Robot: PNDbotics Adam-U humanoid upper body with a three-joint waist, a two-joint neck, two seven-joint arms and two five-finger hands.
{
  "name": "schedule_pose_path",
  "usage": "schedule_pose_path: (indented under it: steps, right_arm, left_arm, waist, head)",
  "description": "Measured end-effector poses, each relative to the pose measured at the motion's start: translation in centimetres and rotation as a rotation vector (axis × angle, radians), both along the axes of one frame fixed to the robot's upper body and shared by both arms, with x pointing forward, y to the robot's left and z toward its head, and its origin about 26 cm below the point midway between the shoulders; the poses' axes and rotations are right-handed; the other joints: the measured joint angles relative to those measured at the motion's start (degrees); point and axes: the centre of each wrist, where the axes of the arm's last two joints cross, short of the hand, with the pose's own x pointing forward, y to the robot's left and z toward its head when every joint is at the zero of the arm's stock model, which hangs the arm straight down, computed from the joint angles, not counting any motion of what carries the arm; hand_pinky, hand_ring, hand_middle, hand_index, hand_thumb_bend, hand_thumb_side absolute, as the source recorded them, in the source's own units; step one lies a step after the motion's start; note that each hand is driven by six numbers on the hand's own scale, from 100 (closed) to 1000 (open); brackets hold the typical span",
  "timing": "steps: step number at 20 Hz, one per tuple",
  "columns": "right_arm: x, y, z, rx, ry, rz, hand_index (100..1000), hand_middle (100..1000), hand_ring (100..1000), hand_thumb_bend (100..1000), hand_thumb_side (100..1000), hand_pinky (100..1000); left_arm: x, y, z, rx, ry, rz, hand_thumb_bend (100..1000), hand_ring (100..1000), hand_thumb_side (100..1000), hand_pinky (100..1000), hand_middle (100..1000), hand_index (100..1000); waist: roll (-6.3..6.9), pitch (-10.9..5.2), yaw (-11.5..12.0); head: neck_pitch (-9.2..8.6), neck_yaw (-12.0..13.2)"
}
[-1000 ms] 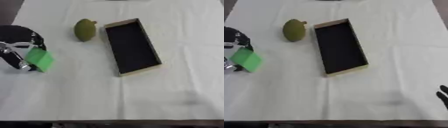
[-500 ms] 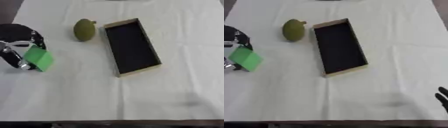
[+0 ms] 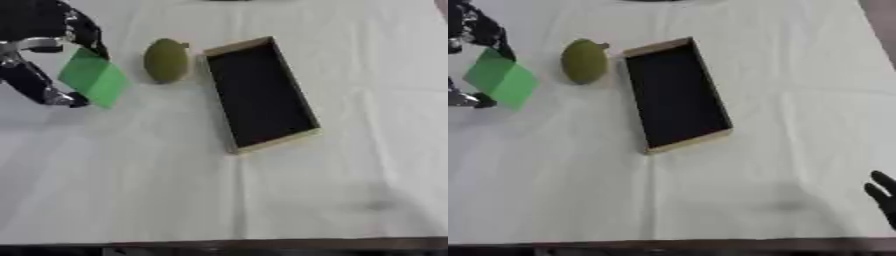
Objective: Pick up objects on the table and place them in the box.
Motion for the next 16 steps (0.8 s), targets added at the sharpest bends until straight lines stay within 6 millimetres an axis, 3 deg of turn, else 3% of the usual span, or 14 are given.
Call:
schedule_pose_path:
  steps: [3,9,16]
  right_arm:
    - [0.0,-0.1,0.1,0.005,-0.001,0.003,997,632,1000,100,470,1000]
    - [0.4,-0.2,0.4,0.006,-0.008,0.017,996,633,1000,100,470,1000]
    - [0.9,-0.2,0.8,0.010,-0.017,0.036,997,634,1000,100,470,1000]
  left_arm:
    - [0.3,-3.8,1.4,-0.063,0.012,-0.096,117,614,220,720,457,630]
    - [1.3,-11.2,1.7,-0.148,0.114,-0.223,100,613,224,721,455,632]
    - [2.9,-15.8,-0.3,-0.173,0.234,-0.237,100,626,242,736,465,643]
  waist:
    - [-0.01,-0.11,0.0]
    - [0.00,-0.26,-0.6]
    - [0.23,-0.26,-1.8]
  head:
    - [0.20,-0.6]
    - [0.44,-0.6]
    - [0.52,-0.1]
